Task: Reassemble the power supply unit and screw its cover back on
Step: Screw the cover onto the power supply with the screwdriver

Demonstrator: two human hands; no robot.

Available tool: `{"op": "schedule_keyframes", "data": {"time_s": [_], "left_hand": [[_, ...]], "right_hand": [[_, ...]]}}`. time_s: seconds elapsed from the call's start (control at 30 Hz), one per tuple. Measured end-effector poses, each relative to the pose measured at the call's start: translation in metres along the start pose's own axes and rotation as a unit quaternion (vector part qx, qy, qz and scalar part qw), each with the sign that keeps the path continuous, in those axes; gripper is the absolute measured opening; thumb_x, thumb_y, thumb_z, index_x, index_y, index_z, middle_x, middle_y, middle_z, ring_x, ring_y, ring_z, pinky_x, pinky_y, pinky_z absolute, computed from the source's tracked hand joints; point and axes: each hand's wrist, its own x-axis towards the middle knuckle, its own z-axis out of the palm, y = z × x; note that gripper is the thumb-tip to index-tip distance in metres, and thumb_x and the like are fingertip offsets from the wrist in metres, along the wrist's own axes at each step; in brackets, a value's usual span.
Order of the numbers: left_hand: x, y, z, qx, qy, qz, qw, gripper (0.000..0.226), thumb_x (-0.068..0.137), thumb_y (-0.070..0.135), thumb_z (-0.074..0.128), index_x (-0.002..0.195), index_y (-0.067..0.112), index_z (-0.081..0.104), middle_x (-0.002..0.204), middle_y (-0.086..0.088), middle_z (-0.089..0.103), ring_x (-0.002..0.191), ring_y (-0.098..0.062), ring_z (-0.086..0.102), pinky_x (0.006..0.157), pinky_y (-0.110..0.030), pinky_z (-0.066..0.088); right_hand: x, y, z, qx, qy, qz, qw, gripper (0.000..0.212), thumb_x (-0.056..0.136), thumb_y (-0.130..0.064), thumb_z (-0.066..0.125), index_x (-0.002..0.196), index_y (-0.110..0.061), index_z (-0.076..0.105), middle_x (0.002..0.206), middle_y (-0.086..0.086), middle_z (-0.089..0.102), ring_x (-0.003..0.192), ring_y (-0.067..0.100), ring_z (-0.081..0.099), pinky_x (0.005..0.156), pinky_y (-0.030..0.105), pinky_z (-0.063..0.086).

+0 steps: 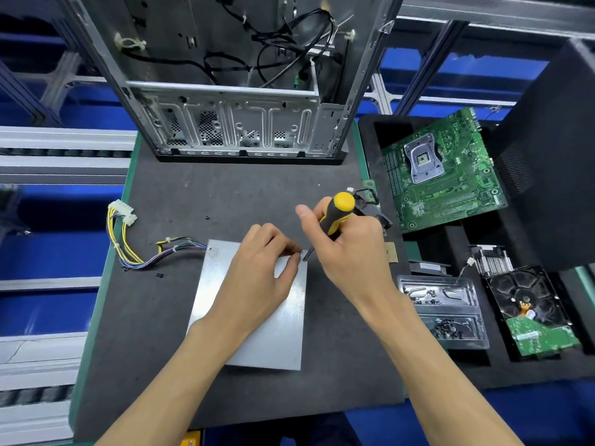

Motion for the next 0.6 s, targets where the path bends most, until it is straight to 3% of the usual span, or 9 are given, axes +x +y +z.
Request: {"op": "schedule_keyframes", "data": {"time_s": [0.17, 0.3, 0.4, 0.47, 0.53, 0.6], "left_hand": [[-0.001, -0.004, 0.003, 0.0, 0.007, 0.008, 1.0, 0.006, 0.09, 0.006, 0.07, 0.095, 0.007, 0.066, 0.09, 0.003, 0.056, 0.083, -0.014, 0.042, 0.073, -0.028, 0.042], [0.0, -0.005, 0.004, -0.001, 0.005, 0.006, 1.0, 0.008, 0.09, 0.006, 0.069, 0.097, 0.008, 0.066, 0.09, 0.003, 0.056, 0.082, -0.016, 0.042, 0.073, -0.023, 0.039], [0.0, -0.007, 0.003, -0.015, -0.001, -0.001, 1.0, 0.008, 0.089, 0.007, 0.07, 0.093, 0.012, 0.064, 0.087, 0.008, 0.051, 0.082, -0.011, 0.041, 0.073, -0.018, 0.036], [-0.001, -0.006, 0.002, -0.024, 0.003, -0.004, 1.0, 0.015, 0.09, 0.007, 0.07, 0.086, 0.016, 0.058, 0.085, 0.013, 0.044, 0.083, -0.005, 0.041, 0.074, -0.015, 0.034], [0.0, -0.005, 0.002, -0.026, 0.016, 0.0, 1.0, 0.022, 0.09, 0.007, 0.071, 0.084, 0.022, 0.056, 0.085, 0.013, 0.044, 0.082, -0.005, 0.041, 0.074, -0.017, 0.034], [0.0, -0.006, 0.002, 0.001, 0.032, -0.001, 0.999, 0.016, 0.089, 0.007, 0.072, 0.085, 0.017, 0.061, 0.087, 0.008, 0.05, 0.082, -0.013, 0.044, 0.075, -0.028, 0.036]], "right_hand": [[0.002, -0.005, 0.004, -0.034, -0.055, 0.031, 0.997, 0.068, 0.087, -0.071, 0.044, 0.061, -0.009, 0.053, 0.046, -0.002, 0.042, 0.053, 0.024, 0.041, 0.058, 0.044, 0.044], [0.004, -0.008, 0.002, -0.048, -0.12, 0.053, 0.99, 0.068, 0.085, -0.077, 0.035, 0.059, -0.015, 0.049, 0.045, -0.003, 0.042, 0.055, 0.02, 0.043, 0.056, 0.04, 0.04], [-0.002, -0.008, -0.001, -0.082, -0.159, 0.038, 0.983, 0.053, 0.091, -0.066, 0.032, 0.064, -0.022, 0.042, 0.048, -0.006, 0.042, 0.056, 0.016, 0.045, 0.054, 0.034, 0.031], [-0.005, -0.006, -0.005, -0.079, -0.175, 0.015, 0.981, 0.041, 0.09, -0.056, 0.028, 0.074, -0.023, 0.048, 0.054, -0.007, 0.045, 0.06, 0.015, 0.046, 0.055, 0.034, 0.032], [-0.006, -0.005, -0.01, -0.065, -0.182, 0.008, 0.981, 0.045, 0.087, -0.053, 0.023, 0.086, -0.021, 0.055, 0.062, -0.005, 0.052, 0.065, 0.017, 0.049, 0.06, 0.038, 0.038], [-0.005, -0.004, -0.013, -0.064, -0.181, 0.0, 0.981, 0.052, 0.088, -0.054, 0.023, 0.095, -0.02, 0.061, 0.067, -0.002, 0.06, 0.067, 0.017, 0.052, 0.065, 0.038, 0.044]]}}
